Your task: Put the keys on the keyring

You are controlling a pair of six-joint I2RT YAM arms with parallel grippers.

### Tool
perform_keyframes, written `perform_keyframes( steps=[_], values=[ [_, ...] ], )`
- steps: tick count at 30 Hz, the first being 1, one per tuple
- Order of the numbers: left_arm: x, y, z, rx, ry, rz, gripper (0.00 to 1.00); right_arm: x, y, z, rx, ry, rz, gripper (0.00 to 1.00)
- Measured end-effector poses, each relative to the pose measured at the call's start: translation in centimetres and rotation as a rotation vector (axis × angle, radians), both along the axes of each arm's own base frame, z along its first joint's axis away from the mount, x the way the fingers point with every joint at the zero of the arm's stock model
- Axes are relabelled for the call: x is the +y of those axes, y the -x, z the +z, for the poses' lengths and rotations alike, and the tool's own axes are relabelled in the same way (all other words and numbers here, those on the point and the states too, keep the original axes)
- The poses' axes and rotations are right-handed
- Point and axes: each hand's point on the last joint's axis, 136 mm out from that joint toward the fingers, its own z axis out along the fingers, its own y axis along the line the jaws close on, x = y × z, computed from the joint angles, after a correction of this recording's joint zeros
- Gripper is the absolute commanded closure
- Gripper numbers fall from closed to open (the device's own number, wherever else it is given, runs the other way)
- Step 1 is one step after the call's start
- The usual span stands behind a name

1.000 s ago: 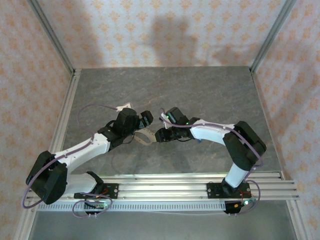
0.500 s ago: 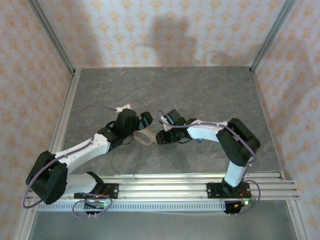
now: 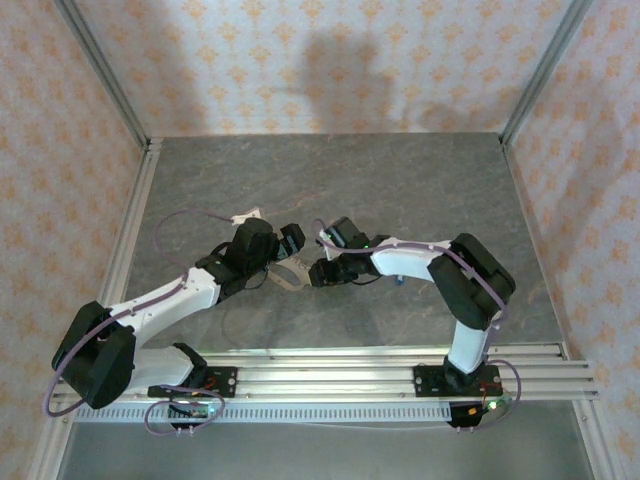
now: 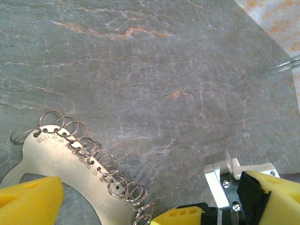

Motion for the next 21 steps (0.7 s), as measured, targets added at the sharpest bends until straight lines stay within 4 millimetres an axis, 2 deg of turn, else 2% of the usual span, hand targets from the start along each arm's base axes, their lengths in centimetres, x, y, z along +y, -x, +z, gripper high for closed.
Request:
perform_keyframes(
  steps=[12,21],
  values=[
    [0.01,0.0,0.0,0.0,0.0,0.001,0.03,0.47,-0.22,0.48,-0.003,-0.021,0.002,0.7],
    [0.01,0.01,-0.03,0.0,0.0,0.0,0.03,0.18,-0.49,0.26,-0.012,-0.004,-0.017,0.65]
  ],
)
